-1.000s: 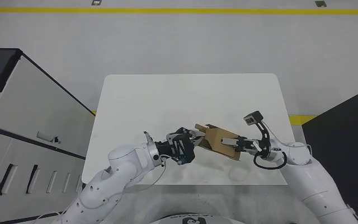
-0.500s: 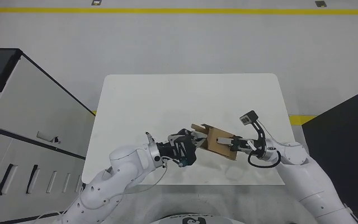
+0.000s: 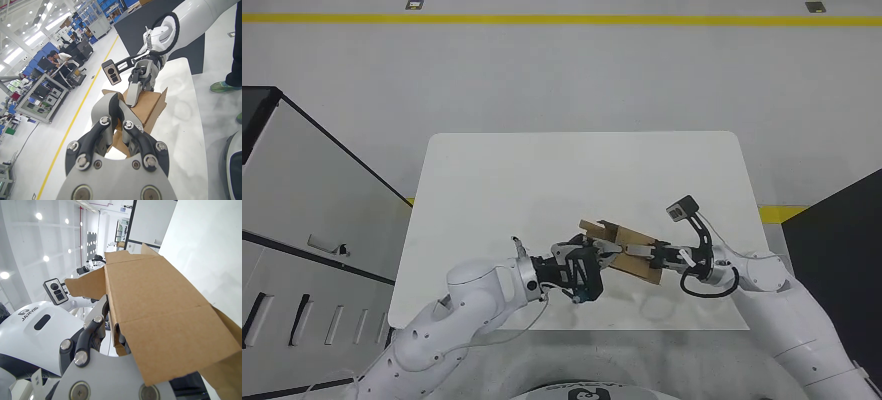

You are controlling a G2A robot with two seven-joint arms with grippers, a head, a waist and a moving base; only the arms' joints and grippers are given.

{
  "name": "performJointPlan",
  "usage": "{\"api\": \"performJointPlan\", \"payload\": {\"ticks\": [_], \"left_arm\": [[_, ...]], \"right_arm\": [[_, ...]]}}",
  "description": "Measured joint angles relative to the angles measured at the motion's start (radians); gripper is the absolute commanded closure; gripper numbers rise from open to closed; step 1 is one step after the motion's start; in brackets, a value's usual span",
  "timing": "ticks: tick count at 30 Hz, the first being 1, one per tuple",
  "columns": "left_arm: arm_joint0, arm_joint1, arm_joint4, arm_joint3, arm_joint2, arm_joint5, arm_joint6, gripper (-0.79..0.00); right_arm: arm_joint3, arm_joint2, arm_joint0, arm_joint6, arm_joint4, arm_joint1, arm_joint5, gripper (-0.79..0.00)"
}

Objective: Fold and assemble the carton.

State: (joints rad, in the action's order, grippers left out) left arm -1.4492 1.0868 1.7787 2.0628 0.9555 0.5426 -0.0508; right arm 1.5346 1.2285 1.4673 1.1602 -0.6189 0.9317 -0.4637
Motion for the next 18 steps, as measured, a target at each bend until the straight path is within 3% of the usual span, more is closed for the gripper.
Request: {"api": "performJointPlan", "payload": {"ticks": [7, 18], "left_arm": [[0.012, 0.002, -0.001, -0.007, 0.009, -0.033, 0.007, 0.000], [-0.035, -0.014, 0.000, 0.035, 0.134, -0.079, 0.016, 0.000]], "right_arm": [[-0.008, 0.011, 0.006, 0.005, -0.006, 0.001, -0.017, 0.000], [-0.014, 0.072, 0.037, 0.053, -0.084, -0.003, -0.119, 0.000]]}}
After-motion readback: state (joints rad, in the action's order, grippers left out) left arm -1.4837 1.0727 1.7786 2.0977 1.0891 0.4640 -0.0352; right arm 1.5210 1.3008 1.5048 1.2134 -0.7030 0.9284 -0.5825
